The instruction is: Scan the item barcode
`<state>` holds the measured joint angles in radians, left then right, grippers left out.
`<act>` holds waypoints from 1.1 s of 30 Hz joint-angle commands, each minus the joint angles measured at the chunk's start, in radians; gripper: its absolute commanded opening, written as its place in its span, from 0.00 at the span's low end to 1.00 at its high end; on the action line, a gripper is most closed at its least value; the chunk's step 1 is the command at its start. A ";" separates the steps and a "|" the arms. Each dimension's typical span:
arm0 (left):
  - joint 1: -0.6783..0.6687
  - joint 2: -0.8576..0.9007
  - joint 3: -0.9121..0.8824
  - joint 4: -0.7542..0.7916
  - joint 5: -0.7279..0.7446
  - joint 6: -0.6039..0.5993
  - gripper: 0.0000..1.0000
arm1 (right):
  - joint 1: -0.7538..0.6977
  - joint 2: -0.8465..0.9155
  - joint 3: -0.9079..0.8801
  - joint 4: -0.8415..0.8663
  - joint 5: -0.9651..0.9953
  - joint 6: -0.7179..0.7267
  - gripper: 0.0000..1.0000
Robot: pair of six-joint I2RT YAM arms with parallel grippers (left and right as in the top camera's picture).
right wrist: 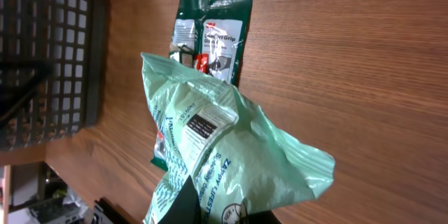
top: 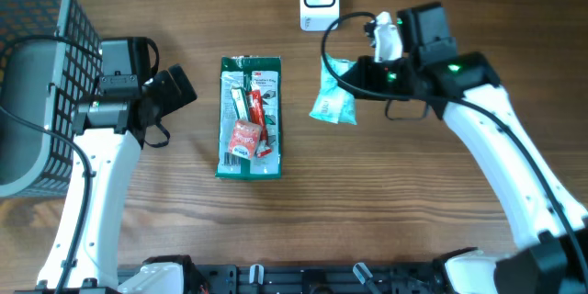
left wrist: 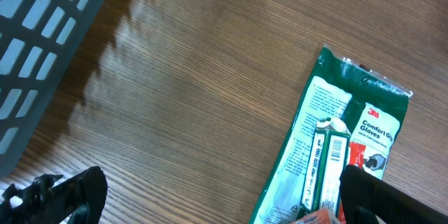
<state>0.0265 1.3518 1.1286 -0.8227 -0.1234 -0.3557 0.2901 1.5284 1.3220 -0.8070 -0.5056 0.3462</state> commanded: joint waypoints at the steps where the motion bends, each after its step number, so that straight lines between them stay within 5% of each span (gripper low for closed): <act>1: 0.005 0.002 0.005 0.002 -0.009 0.011 1.00 | -0.017 -0.052 0.000 -0.033 -0.026 -0.059 0.04; 33: 0.005 0.002 0.005 0.002 -0.009 0.011 1.00 | -0.017 -0.053 0.000 -0.078 -0.015 -0.082 0.13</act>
<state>0.0265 1.3518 1.1286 -0.8227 -0.1234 -0.3557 0.2737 1.4879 1.3220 -0.8875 -0.5053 0.2817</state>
